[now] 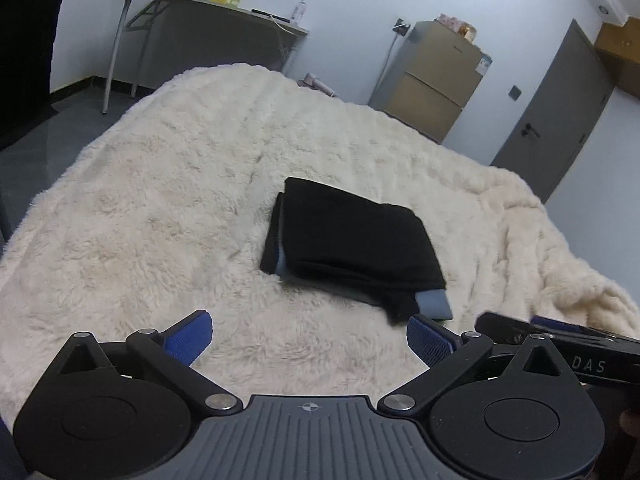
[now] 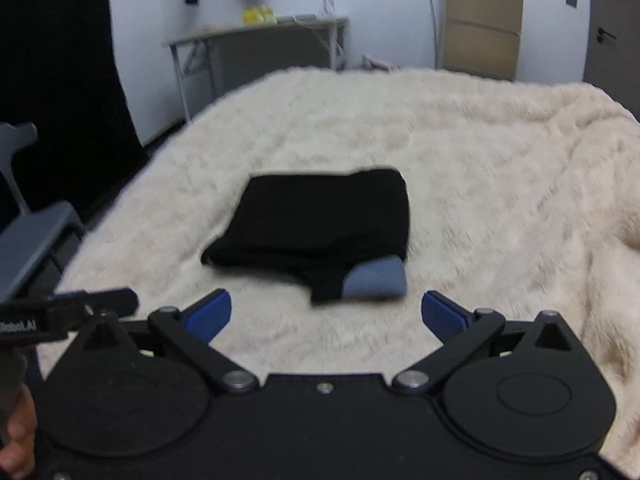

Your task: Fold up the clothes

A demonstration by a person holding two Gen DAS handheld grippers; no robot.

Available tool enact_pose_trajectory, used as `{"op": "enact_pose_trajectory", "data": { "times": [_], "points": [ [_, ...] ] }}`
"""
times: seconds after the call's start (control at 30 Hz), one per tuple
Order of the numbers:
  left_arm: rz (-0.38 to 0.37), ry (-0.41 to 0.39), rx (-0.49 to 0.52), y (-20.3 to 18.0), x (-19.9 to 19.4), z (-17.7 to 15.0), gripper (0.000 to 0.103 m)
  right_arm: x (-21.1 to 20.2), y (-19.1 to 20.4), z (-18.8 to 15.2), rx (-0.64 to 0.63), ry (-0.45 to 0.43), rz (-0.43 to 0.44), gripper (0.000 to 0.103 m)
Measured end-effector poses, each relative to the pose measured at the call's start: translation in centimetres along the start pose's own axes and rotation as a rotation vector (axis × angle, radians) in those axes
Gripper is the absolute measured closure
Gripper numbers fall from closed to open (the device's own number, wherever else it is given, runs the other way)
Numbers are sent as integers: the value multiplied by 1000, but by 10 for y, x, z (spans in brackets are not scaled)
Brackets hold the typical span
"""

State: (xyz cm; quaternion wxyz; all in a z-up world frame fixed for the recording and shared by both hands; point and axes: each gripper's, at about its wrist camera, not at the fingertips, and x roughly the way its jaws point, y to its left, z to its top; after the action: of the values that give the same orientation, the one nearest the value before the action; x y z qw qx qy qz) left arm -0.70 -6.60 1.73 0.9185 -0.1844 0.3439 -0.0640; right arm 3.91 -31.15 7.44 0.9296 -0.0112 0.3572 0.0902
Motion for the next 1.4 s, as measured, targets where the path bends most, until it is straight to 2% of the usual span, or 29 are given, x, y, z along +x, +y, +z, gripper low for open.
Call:
{"op": "enact_pose_trajectory", "data": {
  "times": [0.2, 0.53, 0.9, 1.3, 1.4],
  "points": [
    [51, -7, 55, -12, -2, -6, 0, -2, 2, -15, -14, 29, -56, 0],
    [97, 9, 84, -18, 2, -8, 0, -4, -1, -25, -16, 23, -64, 0],
    [97, 19, 111, -21, 3, -10, 0, -3, 3, -29, -47, 30, -81, 0],
    [86, 69, 163, -29, 11, -14, 0, -11, 2, -25, -59, 9, -96, 0],
    [97, 103, 186, -33, 17, -17, 0, -11, 2, -26, -56, 14, -89, 0]
  ]
}}
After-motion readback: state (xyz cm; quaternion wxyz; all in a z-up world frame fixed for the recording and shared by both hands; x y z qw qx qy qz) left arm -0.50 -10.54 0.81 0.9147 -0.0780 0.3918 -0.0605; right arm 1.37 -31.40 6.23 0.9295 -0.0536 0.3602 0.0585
